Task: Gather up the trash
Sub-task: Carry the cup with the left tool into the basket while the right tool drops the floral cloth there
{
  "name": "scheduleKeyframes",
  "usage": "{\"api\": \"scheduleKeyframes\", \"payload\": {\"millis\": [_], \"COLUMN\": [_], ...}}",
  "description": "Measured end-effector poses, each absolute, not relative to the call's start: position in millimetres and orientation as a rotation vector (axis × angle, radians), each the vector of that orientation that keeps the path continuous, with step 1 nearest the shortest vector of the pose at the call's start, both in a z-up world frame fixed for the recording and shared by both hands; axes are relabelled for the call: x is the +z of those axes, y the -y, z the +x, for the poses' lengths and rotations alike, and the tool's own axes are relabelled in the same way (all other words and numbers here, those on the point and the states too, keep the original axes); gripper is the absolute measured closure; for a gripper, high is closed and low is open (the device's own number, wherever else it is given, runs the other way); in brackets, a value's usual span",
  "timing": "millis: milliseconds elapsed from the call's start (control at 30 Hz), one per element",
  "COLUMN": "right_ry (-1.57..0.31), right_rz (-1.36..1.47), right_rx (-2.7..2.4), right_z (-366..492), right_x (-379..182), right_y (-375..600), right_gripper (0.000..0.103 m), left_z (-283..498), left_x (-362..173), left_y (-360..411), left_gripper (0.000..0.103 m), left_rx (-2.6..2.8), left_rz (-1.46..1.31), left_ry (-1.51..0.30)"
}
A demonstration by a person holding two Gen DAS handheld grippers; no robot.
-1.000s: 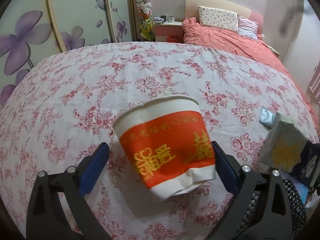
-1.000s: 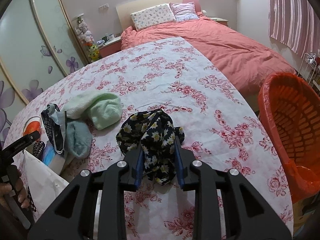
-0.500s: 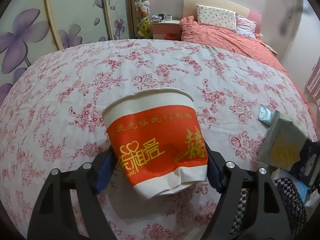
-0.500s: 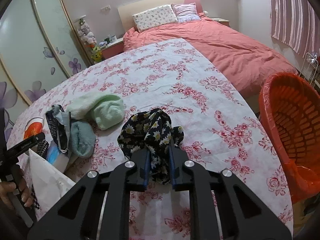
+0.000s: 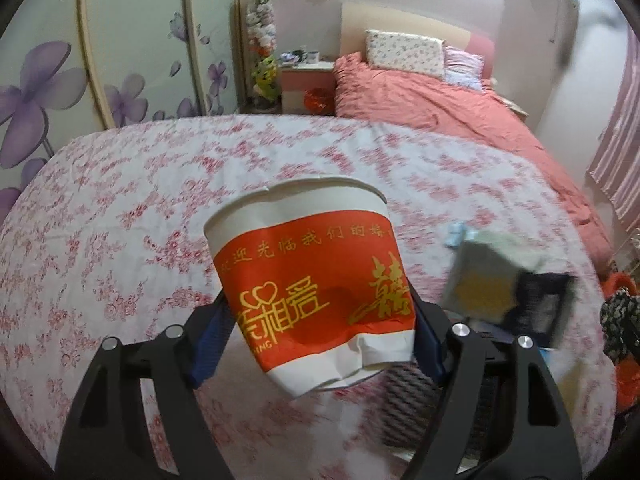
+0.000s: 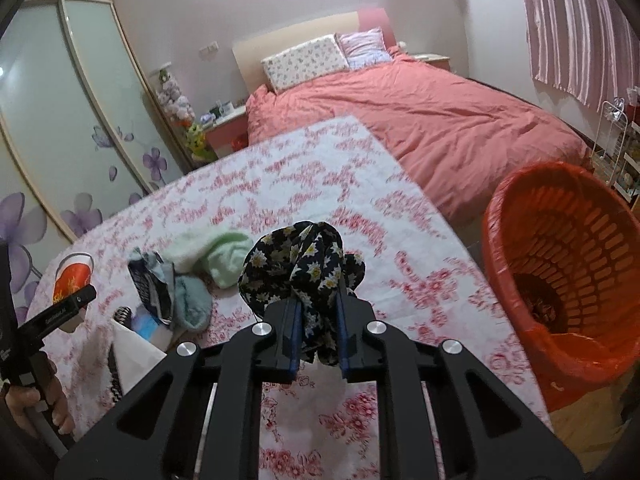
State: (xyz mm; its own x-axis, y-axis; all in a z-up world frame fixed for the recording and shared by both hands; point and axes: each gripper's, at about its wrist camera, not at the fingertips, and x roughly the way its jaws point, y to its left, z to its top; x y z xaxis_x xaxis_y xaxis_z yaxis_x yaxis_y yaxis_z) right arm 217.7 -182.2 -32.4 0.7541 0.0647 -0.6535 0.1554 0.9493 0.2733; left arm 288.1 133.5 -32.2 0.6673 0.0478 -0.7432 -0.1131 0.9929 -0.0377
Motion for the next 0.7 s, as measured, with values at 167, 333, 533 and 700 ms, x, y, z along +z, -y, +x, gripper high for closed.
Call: {"api": "scheduleKeyframes", "payload": {"millis": [167, 333, 533, 700], "right_ry": [-0.672, -0.62, -0.557, -0.503], "right_rz": [0.343, 0.36, 0.38, 0.403], "right_rx": [-0.062, -0.084, -0.118, -0.169], "right_z": [205.5, 191.5, 172.6, 157.3], "right_x": [-17.5, -3.5, 10.8, 19.3], "right_y": [193.6, 207.2, 227.9, 253.0], "right_gripper": [0.089, 0.089, 0.089, 0.089], "left_z": [269.4, 252.3, 232.9, 224.9], "left_x": [-6.5, 14.3, 30.8, 35.8], "left_y": [-107.1, -73.4, -25.8, 17.5], "left_gripper": [0.028, 0.028, 0.028, 0.028], "left_rx": [0.012, -0.08, -0.194, -0.287], "left_rz": [-0.072, -0.055, -0.032, -0.016], "left_ry": [-0.787, -0.749, -0.72, -0.716]}}
